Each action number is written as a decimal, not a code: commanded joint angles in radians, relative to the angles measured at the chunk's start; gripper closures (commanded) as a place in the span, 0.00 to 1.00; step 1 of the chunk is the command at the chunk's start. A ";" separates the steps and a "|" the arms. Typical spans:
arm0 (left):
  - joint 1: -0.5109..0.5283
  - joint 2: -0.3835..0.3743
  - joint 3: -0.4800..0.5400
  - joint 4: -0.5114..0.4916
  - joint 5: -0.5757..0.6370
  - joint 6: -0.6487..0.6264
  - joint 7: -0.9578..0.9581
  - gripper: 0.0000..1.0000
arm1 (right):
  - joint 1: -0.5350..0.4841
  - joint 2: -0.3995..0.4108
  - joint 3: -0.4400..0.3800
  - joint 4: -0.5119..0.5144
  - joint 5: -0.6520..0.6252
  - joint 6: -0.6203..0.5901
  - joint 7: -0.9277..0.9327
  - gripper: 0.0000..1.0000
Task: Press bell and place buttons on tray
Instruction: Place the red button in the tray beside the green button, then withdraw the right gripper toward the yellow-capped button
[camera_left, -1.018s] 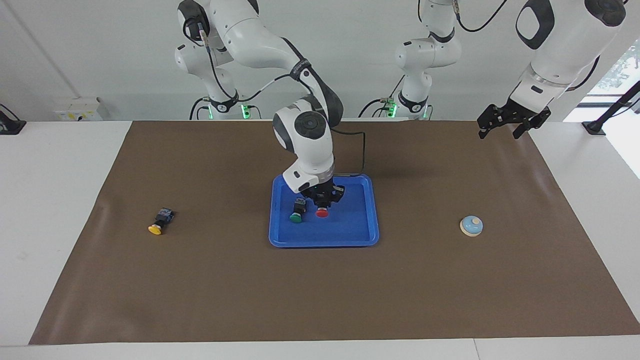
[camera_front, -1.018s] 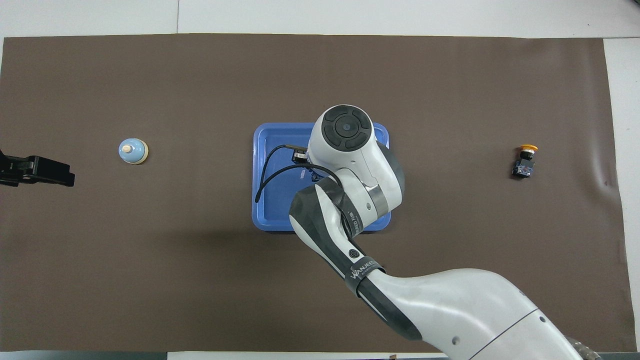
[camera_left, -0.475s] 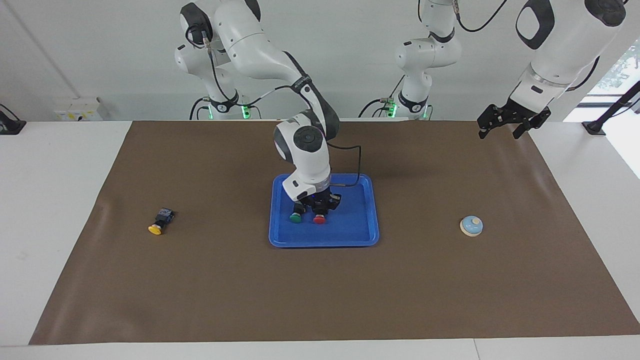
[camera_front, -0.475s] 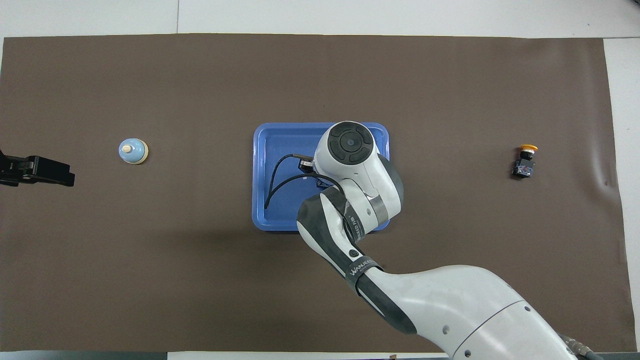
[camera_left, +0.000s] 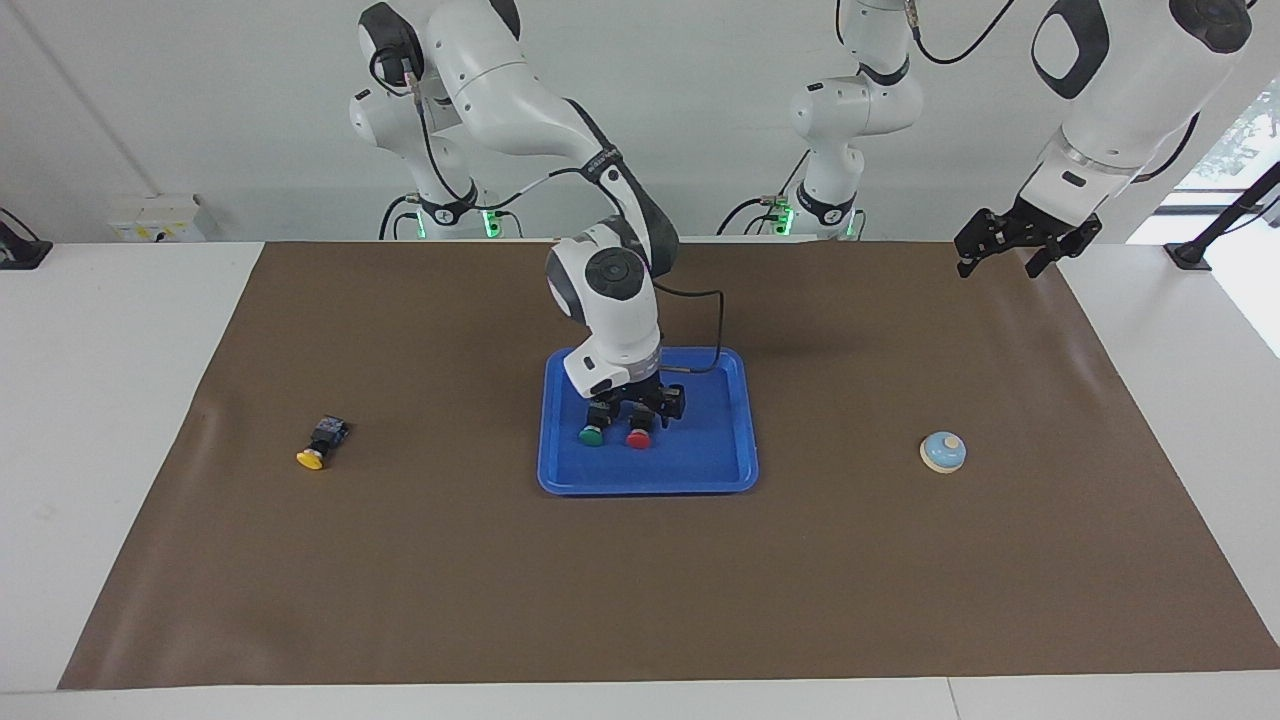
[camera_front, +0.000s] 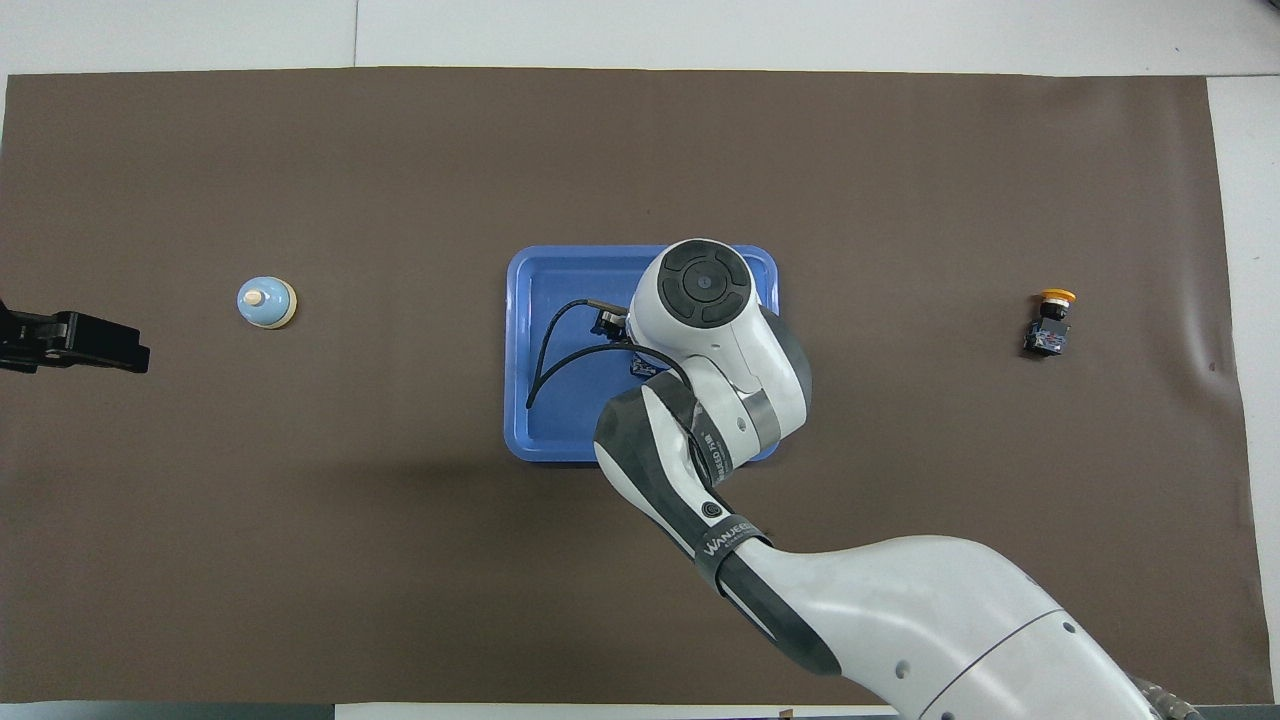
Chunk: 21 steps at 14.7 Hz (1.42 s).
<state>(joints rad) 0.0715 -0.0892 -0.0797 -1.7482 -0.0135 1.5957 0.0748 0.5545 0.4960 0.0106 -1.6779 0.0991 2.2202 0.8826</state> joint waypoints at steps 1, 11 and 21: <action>0.004 -0.024 0.003 -0.025 -0.008 0.003 0.014 0.00 | -0.039 -0.077 -0.017 0.033 0.019 -0.117 0.016 0.00; 0.004 -0.026 0.003 -0.025 -0.008 0.003 0.014 0.00 | -0.369 -0.238 -0.026 -0.003 -0.085 -0.336 -0.368 0.00; 0.004 -0.024 0.003 -0.025 -0.008 0.003 0.014 0.00 | -0.633 -0.323 -0.026 -0.371 -0.142 0.045 -0.584 0.00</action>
<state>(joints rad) 0.0715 -0.0892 -0.0797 -1.7482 -0.0135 1.5957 0.0748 -0.0464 0.2272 -0.0302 -1.9377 -0.0263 2.1756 0.3127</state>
